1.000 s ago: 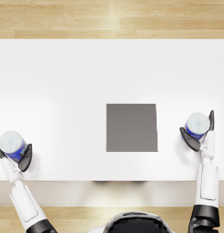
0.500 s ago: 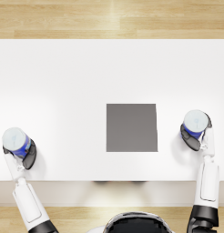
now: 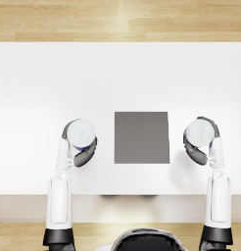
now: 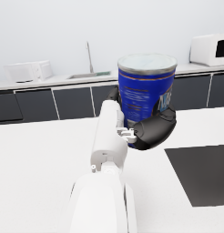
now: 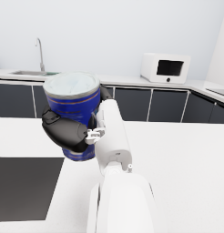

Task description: Pick up the blue can on the left and place it in the middle, then pick up the blue can on the right and place it on top of the can in the middle

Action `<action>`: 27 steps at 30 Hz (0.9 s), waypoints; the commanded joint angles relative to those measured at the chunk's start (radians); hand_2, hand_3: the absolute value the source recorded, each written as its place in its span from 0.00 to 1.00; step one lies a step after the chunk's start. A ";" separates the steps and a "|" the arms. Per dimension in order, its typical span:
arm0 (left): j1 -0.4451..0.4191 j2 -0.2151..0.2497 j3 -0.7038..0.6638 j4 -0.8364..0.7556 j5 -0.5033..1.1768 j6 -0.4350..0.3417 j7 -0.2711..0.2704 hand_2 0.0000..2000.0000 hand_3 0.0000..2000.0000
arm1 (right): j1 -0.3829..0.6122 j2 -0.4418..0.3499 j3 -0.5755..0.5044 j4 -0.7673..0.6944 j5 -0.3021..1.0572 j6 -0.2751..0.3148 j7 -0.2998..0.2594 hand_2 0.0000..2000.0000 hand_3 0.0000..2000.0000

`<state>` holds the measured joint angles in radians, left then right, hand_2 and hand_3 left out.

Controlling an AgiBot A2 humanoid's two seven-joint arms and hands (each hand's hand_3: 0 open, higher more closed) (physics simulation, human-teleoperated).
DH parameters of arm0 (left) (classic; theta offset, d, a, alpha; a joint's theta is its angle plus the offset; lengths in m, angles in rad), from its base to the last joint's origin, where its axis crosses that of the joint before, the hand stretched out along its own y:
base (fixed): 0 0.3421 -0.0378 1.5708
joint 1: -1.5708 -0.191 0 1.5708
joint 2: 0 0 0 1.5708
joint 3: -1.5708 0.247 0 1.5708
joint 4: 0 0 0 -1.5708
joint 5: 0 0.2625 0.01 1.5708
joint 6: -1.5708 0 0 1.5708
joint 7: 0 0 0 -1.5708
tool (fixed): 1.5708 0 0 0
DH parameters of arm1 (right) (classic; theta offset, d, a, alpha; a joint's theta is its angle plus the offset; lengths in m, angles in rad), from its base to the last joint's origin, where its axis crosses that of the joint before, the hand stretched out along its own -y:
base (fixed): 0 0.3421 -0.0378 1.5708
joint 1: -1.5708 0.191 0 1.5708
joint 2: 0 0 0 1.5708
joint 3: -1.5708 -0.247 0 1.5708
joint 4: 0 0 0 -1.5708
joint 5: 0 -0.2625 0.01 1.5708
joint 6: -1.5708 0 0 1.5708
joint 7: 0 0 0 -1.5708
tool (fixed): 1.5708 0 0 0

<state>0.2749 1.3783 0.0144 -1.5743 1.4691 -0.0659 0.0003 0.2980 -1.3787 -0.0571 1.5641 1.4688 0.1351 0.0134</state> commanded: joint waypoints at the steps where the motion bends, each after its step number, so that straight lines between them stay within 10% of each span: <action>1: 0.108 0.031 0.109 0.043 0.000 0.000 0.000 1.00 0.76 | 0.012 -0.002 0.008 0.038 0.000 -0.003 0.000 1.00 0.76; 18: 0.306 0.162 0.436 0.452 -0.197 0.002 0.000 1.00 0.76 | 0.007 -0.019 0.019 0.105 0.000 -0.005 0.000 1.00 0.76; 26: 0.321 0.190 0.465 0.584 -0.200 -0.007 -0.206 1.00 0.76 | 0.013 -0.027 0.027 0.139 0.000 -0.004 0.001 1.00 0.76; 27: 0.370 0.120 0.627 0.603 -0.200 -0.008 -0.213 1.00 0.76 | 0.017 -0.028 0.029 0.143 0.000 -0.007 0.001 1.00 0.76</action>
<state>0.5856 1.5408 0.5190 -1.0043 1.2685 -0.0699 -0.2189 0.2937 -1.4069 -0.0324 1.6899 1.4687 0.1264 0.0146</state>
